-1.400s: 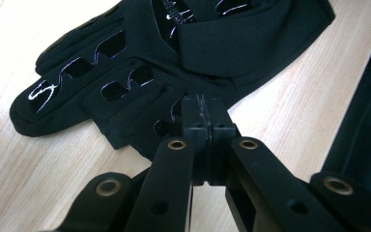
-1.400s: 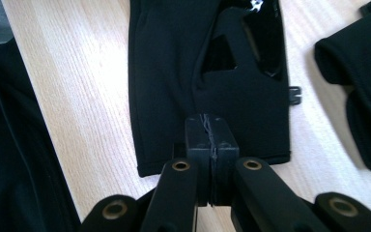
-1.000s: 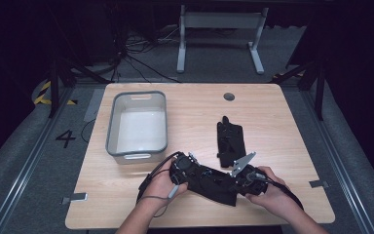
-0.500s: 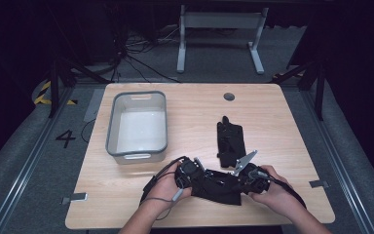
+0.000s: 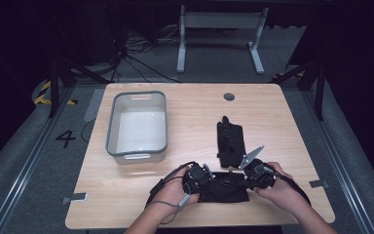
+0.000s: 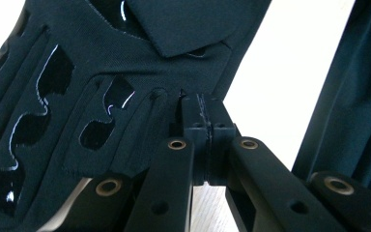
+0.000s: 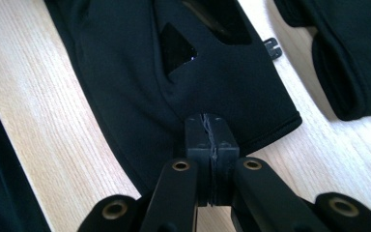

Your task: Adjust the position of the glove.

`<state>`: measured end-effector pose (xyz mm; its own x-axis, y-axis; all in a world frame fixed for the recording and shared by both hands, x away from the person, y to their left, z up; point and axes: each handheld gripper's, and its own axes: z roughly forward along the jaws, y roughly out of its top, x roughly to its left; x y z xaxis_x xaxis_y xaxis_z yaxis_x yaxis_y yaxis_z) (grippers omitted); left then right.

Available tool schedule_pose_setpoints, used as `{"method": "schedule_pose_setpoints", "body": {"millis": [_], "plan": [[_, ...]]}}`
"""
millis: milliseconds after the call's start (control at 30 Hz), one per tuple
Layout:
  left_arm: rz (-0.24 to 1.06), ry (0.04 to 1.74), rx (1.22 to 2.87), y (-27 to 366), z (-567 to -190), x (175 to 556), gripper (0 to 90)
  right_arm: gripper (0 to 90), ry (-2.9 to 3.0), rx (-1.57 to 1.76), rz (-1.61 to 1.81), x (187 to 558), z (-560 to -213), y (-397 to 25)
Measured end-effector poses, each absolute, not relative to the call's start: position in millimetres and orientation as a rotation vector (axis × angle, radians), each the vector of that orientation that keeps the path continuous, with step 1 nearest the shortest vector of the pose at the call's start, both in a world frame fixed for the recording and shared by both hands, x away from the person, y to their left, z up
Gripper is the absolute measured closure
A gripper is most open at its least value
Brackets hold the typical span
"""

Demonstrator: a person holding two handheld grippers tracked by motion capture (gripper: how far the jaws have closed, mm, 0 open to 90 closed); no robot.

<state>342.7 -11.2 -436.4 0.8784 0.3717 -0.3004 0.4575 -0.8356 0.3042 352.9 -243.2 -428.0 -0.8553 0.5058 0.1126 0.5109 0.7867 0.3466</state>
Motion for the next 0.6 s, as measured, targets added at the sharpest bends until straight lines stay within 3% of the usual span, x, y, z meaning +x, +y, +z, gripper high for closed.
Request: {"method": "schedule_pose_setpoints", "body": {"millis": [600], "plan": [[-0.268,0.598,2.594,0.4,-411.9,339.5,85.4,89.9,-2.977,-0.875,-0.626,350.5,-419.5,-246.9]]}}
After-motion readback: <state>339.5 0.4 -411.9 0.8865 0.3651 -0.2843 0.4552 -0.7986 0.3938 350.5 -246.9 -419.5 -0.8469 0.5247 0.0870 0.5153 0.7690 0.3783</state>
